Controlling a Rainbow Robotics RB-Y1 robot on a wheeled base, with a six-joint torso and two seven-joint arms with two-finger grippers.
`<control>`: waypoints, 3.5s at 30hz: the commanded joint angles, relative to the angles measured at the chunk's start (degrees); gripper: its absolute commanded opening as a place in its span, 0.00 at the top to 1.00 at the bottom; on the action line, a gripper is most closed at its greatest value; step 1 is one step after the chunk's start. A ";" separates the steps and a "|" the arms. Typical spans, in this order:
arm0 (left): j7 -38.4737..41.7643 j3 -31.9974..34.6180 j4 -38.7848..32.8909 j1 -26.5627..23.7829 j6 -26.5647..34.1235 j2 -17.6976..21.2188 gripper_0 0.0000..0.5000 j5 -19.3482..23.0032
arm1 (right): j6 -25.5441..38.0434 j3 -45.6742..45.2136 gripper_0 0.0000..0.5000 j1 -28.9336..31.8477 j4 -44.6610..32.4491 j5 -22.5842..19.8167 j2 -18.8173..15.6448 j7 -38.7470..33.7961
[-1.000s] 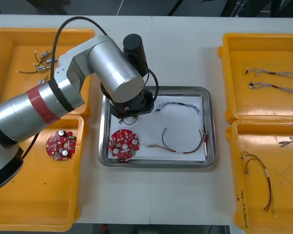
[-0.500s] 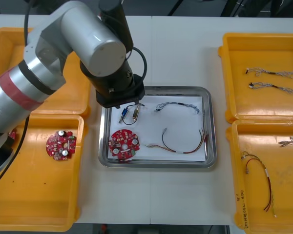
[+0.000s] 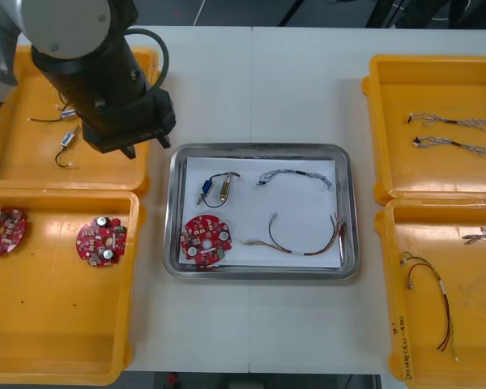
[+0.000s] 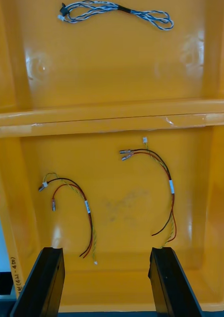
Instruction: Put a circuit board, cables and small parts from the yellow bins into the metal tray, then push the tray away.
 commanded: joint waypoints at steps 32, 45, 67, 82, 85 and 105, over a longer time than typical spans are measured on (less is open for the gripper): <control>-24.49 22.87 -18.27 22.82 1.15 14.71 0.00 3.06 | -0.91 32.13 0.00 -35.95 2.15 -14.61 -10.10 3.85; -32.32 31.40 -20.46 32.93 1.15 18.32 0.00 4.55 | -5.92 54.28 0.00 -52.91 1.01 -16.02 -9.58 13.60; -37.50 38.08 -20.73 41.81 0.92 19.63 0.00 4.81 | -15.94 86.54 0.00 -68.99 2.59 -3.27 6.86 25.29; -38.12 38.34 -21.17 42.95 -1.01 19.63 0.00 4.81 | -19.45 100.42 0.00 -71.89 8.66 5.16 15.65 24.41; -38.20 38.25 -21.43 42.95 -1.19 19.63 0.00 4.81 | -20.42 102.71 0.00 -71.89 9.89 7.01 16.97 24.15; -38.47 38.25 -21.70 42.95 -1.10 19.63 0.00 4.90 | -23.32 110.09 0.00 -69.96 18.24 13.43 24.70 21.51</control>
